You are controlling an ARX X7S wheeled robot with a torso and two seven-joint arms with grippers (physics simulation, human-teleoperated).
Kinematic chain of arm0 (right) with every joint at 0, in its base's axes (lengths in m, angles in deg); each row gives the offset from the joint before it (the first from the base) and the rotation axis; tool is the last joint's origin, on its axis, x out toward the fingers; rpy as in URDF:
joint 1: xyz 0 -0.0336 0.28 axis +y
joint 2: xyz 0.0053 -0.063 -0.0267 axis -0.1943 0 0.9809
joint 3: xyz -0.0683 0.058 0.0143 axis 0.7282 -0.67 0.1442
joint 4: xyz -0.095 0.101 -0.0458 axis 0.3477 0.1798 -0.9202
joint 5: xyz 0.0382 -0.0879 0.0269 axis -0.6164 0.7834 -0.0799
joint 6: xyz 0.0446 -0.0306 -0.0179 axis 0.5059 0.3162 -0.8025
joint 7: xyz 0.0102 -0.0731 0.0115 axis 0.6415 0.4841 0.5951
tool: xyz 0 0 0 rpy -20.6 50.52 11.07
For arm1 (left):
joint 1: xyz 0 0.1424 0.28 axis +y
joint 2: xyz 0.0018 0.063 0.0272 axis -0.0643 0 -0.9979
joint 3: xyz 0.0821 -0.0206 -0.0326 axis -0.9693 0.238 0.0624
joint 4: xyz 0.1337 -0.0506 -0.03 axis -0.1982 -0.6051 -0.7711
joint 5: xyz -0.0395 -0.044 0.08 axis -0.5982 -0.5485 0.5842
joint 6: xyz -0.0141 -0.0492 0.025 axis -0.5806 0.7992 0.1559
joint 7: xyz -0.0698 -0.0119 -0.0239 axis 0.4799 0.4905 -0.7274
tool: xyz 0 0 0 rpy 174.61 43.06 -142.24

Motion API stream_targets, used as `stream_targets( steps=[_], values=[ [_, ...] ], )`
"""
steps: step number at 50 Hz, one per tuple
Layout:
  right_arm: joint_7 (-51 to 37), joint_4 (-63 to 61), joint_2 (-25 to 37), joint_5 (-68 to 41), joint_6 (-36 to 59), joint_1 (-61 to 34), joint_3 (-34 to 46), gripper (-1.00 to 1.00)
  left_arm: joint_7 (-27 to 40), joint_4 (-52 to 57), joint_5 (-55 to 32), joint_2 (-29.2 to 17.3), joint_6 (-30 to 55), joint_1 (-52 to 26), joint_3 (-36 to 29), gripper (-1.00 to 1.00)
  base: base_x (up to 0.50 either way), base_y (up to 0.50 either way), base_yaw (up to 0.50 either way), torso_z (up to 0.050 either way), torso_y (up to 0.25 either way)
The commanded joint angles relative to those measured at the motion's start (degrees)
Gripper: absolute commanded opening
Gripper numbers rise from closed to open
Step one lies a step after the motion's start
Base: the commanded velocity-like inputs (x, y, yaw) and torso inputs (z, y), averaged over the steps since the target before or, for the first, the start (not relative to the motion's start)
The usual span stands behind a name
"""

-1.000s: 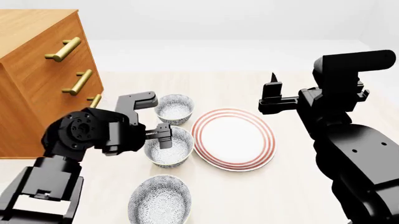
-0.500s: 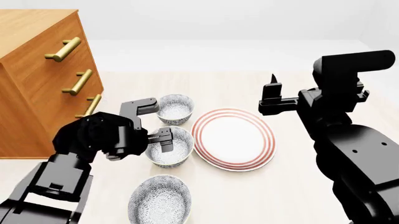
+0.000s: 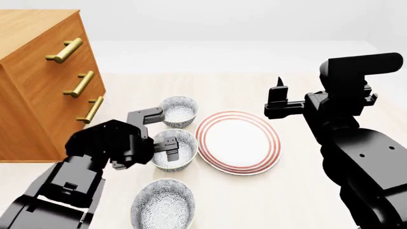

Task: Stack the bowl in the middle on the bowl at the back.

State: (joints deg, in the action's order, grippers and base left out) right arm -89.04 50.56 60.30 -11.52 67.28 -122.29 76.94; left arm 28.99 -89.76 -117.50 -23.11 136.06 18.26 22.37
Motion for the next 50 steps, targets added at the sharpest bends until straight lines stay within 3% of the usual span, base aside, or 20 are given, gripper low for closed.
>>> stream_targets(
  steps=[1,5,6,24,35,50],
  values=[
    [-0.32,0.03,0.14,-0.19,-0.02,0.17,-0.06,1.00,-4.48,-7.93,2.75,2.32,-3.66,-1.72,-2.20,1.00,0.00,0.00,0.00,0.000,0.000],
    [-0.44,0.04,0.21,-0.24,-0.06,0.32,-0.14,1.00,-5.79,-10.01,3.48,3.06,-4.60,-2.05,-2.77,1.00,0.00,0.00,0.00,0.000,0.000],
    [-0.47,0.04,0.24,-0.25,-0.07,0.36,-0.16,1.00,-6.05,-10.34,3.59,3.21,-4.72,-2.11,-2.86,-1.00,0.00,0.00,0.00,0.000,0.000],
    [-0.90,0.22,0.39,-0.44,-0.95,1.49,-0.95,1.00,-2.40,-3.70,2.86,2.12,-4.73,0.38,-2.02,-1.00,0.00,0.00,0.00,0.000,0.000],
    [-1.10,0.35,0.25,-0.66,-1.32,1.49,-0.84,1.00,3.93,7.54,-0.17,-1.93,-1.87,3.18,0.67,-1.00,0.00,0.00,0.00,0.000,0.000],
    [-1.43,-0.08,0.25,-1.22,-1.08,1.61,-1.03,1.00,6.78,10.90,-2.42,-4.79,0.06,2.94,3.06,-1.00,0.00,0.00,0.00,0.000,0.000]
  ],
)
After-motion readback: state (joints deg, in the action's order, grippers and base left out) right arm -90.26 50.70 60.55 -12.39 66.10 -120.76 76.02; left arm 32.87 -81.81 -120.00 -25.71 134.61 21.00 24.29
